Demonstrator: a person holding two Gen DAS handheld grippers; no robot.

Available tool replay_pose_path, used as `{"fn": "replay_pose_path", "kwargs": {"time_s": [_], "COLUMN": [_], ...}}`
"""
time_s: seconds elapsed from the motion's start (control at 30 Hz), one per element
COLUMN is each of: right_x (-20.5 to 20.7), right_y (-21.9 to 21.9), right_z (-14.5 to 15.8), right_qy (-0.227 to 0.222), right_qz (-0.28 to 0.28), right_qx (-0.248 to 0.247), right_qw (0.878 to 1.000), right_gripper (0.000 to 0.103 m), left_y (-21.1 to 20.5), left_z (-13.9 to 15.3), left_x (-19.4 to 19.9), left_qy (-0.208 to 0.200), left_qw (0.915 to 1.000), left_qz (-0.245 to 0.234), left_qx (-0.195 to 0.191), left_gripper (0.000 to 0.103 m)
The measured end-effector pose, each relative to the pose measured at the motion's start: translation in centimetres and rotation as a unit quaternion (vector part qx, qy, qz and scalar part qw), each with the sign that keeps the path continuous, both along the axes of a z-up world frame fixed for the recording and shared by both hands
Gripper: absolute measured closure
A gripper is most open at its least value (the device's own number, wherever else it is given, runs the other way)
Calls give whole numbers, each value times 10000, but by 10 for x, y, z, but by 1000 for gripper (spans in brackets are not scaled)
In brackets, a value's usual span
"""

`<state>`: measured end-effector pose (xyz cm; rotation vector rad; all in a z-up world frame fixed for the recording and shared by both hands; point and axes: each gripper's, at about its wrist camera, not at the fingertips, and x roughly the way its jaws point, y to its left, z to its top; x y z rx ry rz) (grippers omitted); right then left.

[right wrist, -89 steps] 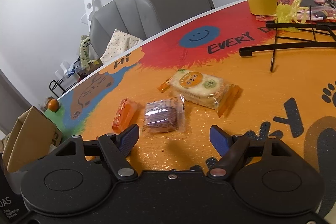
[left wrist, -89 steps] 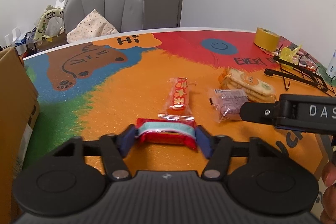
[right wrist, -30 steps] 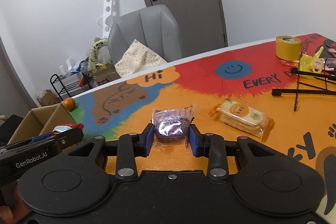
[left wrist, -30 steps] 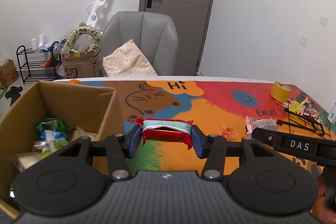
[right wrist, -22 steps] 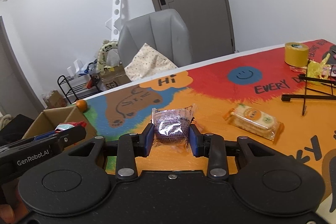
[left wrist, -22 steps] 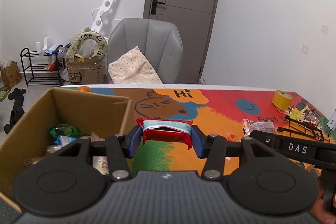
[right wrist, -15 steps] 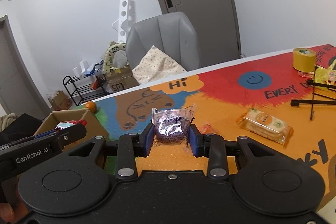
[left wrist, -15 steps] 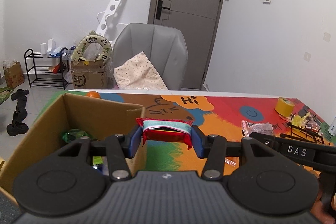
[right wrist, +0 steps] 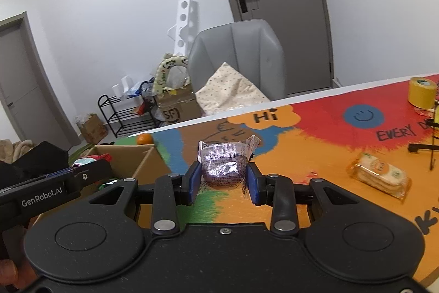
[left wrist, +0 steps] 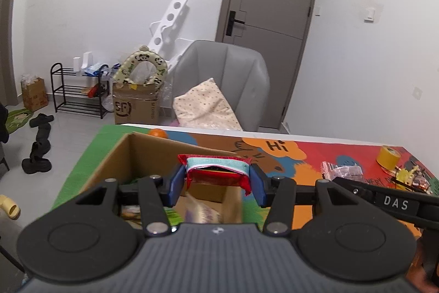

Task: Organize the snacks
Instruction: 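Carry both snacks over the box and open both grippers to drop them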

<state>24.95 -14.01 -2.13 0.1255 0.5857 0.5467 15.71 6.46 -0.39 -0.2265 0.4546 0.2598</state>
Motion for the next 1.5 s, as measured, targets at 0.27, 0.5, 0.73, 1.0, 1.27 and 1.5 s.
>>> {"fn": "replay_pose_path", "kwargs": {"time_s": [0.27,0.5,0.73,1.0,1.27,1.5], "right_x": [-3,-3,-2,-1,3,9], "right_y": [29,52,79,109,130,129], "right_z": [2,4,7,10,10,12], "right_qy": [-16,-44,-115,-186,-166,-24], "right_qz": [206,312,419,573,725,811], "right_qx": [-115,-226,-349,-448,-416,20], "right_qw": [9997,9992,9984,9972,9964,9967], "right_gripper": [70,70,70,70,70,57], "left_y": [33,58,75,89,97,101], "left_z": [-4,-12,-17,-17,-13,-10], "left_x": [-1,-1,0,-4,-13,-18], "left_qy": [32,91,117,115,41,19], "left_qw": [9996,9988,9981,9976,9969,9962], "left_qz": [223,356,368,321,337,486], "left_qx": [-148,-308,-481,-604,-715,-717], "left_gripper": [53,53,52,43,35,33]}}
